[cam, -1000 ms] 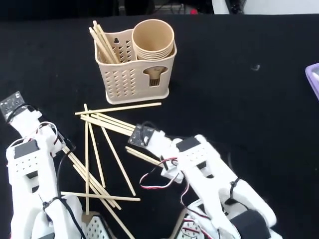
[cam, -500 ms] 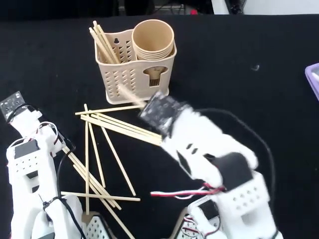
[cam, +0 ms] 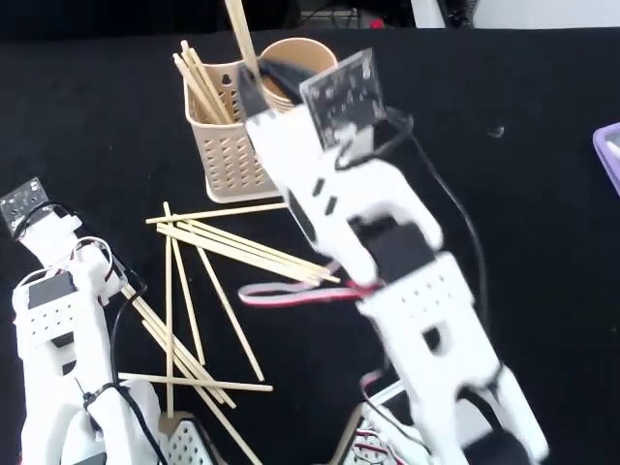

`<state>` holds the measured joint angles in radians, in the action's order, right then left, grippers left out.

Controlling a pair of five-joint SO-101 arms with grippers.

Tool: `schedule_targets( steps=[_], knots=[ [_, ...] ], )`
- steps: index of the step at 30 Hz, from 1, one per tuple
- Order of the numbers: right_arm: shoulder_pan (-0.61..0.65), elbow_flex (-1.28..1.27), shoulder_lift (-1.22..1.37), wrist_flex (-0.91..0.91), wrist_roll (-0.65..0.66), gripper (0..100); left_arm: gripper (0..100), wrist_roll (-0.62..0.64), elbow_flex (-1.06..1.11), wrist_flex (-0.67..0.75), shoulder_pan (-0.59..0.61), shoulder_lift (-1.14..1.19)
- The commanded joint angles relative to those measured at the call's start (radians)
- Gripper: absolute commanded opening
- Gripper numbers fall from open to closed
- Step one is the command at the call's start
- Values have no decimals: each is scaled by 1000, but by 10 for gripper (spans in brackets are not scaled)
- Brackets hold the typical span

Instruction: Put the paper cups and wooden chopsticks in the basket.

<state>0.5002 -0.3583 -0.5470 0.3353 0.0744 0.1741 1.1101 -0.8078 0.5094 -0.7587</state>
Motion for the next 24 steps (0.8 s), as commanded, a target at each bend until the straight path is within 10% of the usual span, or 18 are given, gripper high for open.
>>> schedule_targets(
  steps=[1, 24],
  knots=[
    [26, 150, 159, -109, -26, 11, 123, 9, -25, 11, 15, 2],
    [17, 443, 641, 66, -29, 128, 123, 6, -19, 12, 15, 2]
  ],
)
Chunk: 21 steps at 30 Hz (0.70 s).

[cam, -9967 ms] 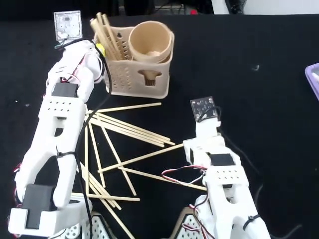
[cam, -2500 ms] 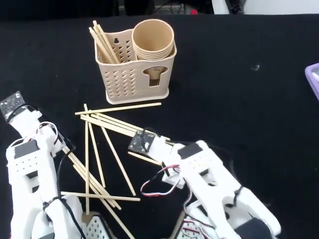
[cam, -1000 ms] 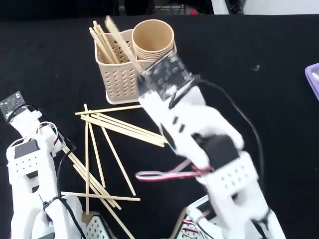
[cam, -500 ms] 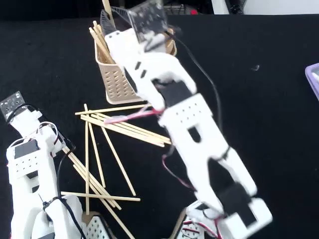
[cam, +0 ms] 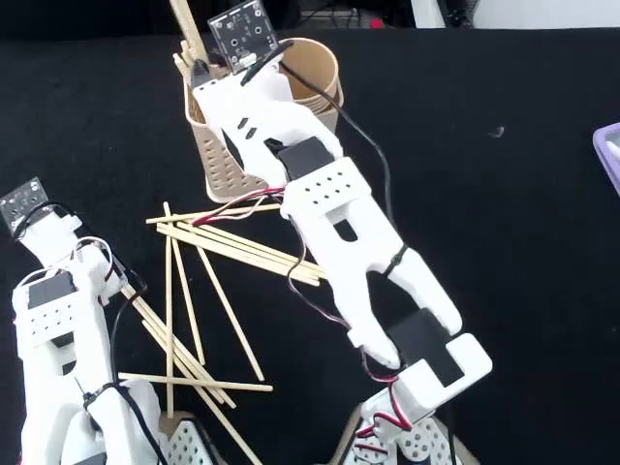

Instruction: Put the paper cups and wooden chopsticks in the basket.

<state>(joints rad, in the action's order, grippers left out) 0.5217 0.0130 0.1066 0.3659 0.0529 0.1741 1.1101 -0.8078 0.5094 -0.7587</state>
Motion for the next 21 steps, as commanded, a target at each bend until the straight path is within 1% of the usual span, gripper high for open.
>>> schedule_targets(
  steps=[1, 4, 6, 9, 12, 14, 15, 17, 21],
  knots=[
    [-5, 87, -28, 55, -8, 123, 123, 6, -21, 12, 15, 2],
    [-5, 137, -105, 144, -8, 113, 123, 6, -22, 12, 15, 2],
    [-5, 165, -185, 252, -5, 113, 123, 6, -22, 12, 15, 2],
    [8, 176, -325, 499, 0, 113, 123, 8, -22, 12, 15, 2],
    [38, 136, -427, 810, 2, 113, 123, 9, -24, 14, 15, 2],
    [61, 58, -455, 947, 14, 114, 123, 9, -24, 14, 15, 2],
    [71, -1, -455, 984, 37, 116, 123, 9, -25, 12, 15, 2],
    [77, -163, -438, 967, 87, 117, 123, 9, -25, 12, 15, 2],
    [77, -512, -366, 690, 186, 132, 123, 9, -22, 15, 15, 2]
  ],
)
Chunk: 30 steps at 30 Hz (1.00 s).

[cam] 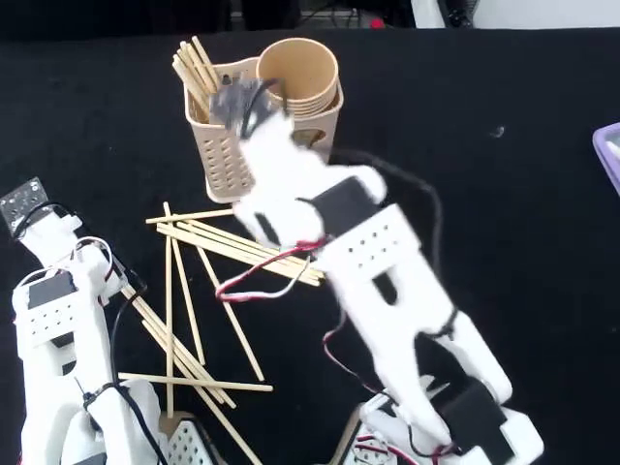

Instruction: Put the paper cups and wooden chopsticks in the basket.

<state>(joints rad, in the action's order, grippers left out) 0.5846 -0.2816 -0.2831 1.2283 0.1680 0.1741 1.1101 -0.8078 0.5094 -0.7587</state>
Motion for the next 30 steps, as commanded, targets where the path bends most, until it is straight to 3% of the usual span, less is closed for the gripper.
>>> schedule_targets(
  steps=[1, 6, 15, 20, 30],
  knots=[
    [17, -274, 51, -235, 97, 149, 123, 9, -22, 15, 15, 2],
    [49, -305, 259, -348, 163, 212, 123, 8, -21, 15, 15, 2],
    [54, -70, 550, -247, 169, 201, 123, 6, -21, 15, 15, 2],
    [52, -70, 530, -226, 193, 5, 123, 6, -21, 15, 15, 2],
    [-6, -219, 249, -120, 235, 11, 123, 6, -21, 15, 15, 2]
  ],
)
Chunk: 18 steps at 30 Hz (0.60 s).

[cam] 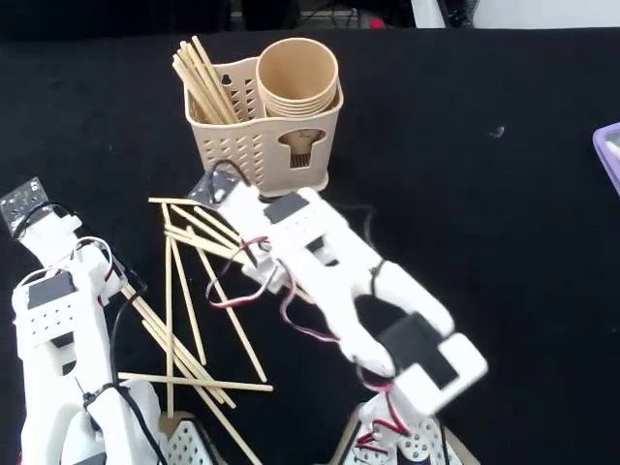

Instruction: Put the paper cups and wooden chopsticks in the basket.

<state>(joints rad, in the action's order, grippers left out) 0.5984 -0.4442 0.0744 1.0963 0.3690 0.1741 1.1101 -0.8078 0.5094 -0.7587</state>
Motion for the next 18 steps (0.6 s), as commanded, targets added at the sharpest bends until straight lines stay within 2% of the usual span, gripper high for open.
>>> schedule_targets(
  steps=[1, 5, 9, 14, 18],
  knots=[
    [-21, -97, -130, 5, 48, 11, 123, 6, -21, 15, 15, 2],
    [-23, -237, -168, -51, 118, 11, 123, 8, -21, 15, 15, 2],
    [-23, -272, -168, -68, 140, 23, 123, 8, -21, 15, 15, 2],
    [-18, -229, -168, -68, 84, 161, 123, 8, -21, 15, 15, 2],
    [-18, -160, -166, -68, 72, 158, 123, 6, -19, 15, 15, 2]
  ],
)
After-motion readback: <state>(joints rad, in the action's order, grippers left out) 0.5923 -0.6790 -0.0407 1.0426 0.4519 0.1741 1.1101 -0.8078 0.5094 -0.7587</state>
